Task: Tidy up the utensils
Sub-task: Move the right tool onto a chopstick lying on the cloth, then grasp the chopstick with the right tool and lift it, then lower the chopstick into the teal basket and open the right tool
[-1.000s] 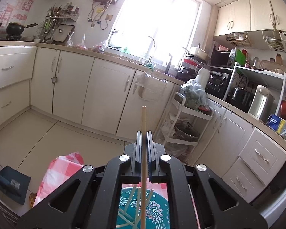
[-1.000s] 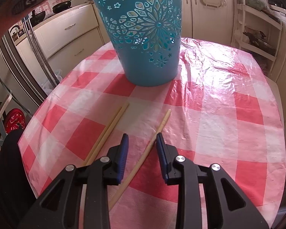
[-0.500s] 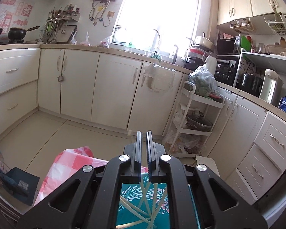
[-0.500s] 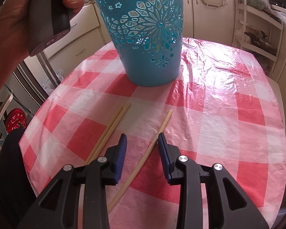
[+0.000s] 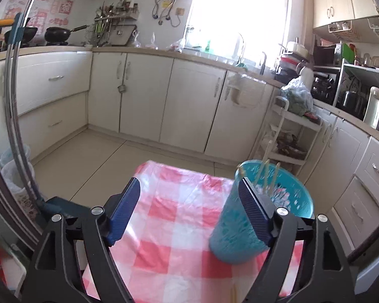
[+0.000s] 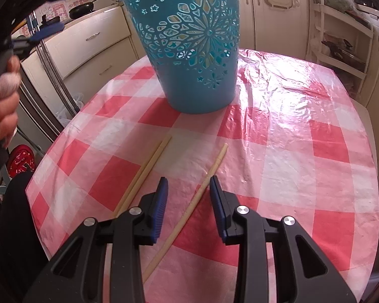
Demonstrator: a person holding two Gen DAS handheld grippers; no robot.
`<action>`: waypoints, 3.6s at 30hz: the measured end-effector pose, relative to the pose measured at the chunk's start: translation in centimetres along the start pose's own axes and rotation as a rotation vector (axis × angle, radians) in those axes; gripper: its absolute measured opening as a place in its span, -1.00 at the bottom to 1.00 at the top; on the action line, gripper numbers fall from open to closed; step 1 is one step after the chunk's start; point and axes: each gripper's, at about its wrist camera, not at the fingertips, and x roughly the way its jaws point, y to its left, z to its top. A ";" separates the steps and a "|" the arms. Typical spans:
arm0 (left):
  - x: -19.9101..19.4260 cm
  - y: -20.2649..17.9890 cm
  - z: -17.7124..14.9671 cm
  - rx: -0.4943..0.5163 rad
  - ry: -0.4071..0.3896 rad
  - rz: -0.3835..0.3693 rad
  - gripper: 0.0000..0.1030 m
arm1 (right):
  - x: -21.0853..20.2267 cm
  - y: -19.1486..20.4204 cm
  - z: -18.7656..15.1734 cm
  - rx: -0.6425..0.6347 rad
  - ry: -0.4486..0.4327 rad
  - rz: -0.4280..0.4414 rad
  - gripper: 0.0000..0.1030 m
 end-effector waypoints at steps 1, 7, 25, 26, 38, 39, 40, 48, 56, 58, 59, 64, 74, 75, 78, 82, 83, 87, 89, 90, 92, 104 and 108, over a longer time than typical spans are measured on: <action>0.2 0.9 -1.1 0.002 0.037 0.018 0.51 | 0.0 0.1 0.0 -0.005 0.000 -0.008 -0.34; 2.0 3.6 -6.6 -0.007 0.206 0.071 0.58 | 0.1 2.0 -0.6 -0.099 0.008 -0.108 -0.51; 6.2 1.7 -10.7 0.049 0.375 0.067 0.82 | 0.0 0.3 0.4 -0.035 0.082 -0.069 -0.74; 6.3 1.6 -10.8 0.056 0.380 0.069 0.82 | 0.0 -0.1 0.5 -0.018 0.084 -0.053 -0.74; 6.8 0.9 -11.3 0.089 0.410 0.090 0.84 | -0.6 -1.9 0.2 0.054 0.059 -0.019 -0.89; 6.8 1.0 -11.3 0.089 0.412 0.090 0.84 | -0.8 -2.2 0.2 0.071 0.056 -0.008 -0.89; 6.9 1.0 -11.3 0.089 0.414 0.090 0.84 | -1.0 -2.4 0.3 0.086 0.052 0.005 -0.89; 7.2 1.1 -11.5 0.085 0.428 0.084 0.84 | -3.9 -3.3 1.1 0.192 -0.022 0.153 -0.89; 7.3 1.1 -11.5 0.085 0.431 0.084 0.84 | -7.2 -4.3 2.1 0.266 -0.128 0.253 -0.89; 7.3 1.1 -11.5 0.084 0.431 0.085 0.84 | -8.0 -4.2 2.5 0.267 -0.155 0.265 -0.89; 7.3 1.1 -11.6 0.084 0.431 0.086 0.84 | -8.3 -4.1 2.8 0.265 -0.167 0.268 -0.89; 7.3 1.1 -11.7 0.083 0.433 0.085 0.84 | -9.0 -3.7 3.7 0.243 -0.205 0.270 -0.90; 7.3 1.1 -11.8 0.081 0.435 0.083 0.84 | -11.0 -3.2 5.3 0.216 -0.266 0.283 -0.90; 7.3 1.1 -11.8 0.081 0.435 0.084 0.84 | -11.5 -3.1 5.7 0.213 -0.279 0.285 -0.90; 7.4 1.1 -11.8 0.082 0.435 0.084 0.84 | -13.3 -3.0 7.2 0.200 -0.321 0.302 -0.90; 7.4 1.1 -11.9 0.082 0.436 0.085 0.84 | -16.6 -2.7 10.5 0.168 -0.404 0.327 -0.90; 7.4 1.1 -11.9 0.082 0.436 0.085 0.84 | -17.4 -2.6 11.5 0.160 -0.429 0.332 -0.90; 7.5 1.1 -11.8 0.081 0.436 0.084 0.84 | -20.2 -2.3 15.2 0.129 -0.524 0.329 -0.90; 7.4 1.1 -11.9 0.080 0.435 0.083 0.84 | -20.8 -1.9 16.9 0.109 -0.559 0.306 -0.90; 7.4 1.1 -11.9 0.078 0.435 0.082 0.84 | -20.8 -1.7 17.6 0.096 -0.569 0.288 -0.90; 7.3 1.0 -12.0 0.074 0.434 0.080 0.84 | -20.0 -1.4 18.8 0.073 -0.566 0.248 -0.90; 7.2 1.5 -11.7 0.063 0.433 0.068 0.84 | -8.9 -1.2 18.5 0.056 -0.288 0.093 -0.90; 7.2 1.5 -11.7 0.063 0.434 0.068 0.84 | -7.1 -1.5 17.9 0.068 -0.231 0.071 -0.90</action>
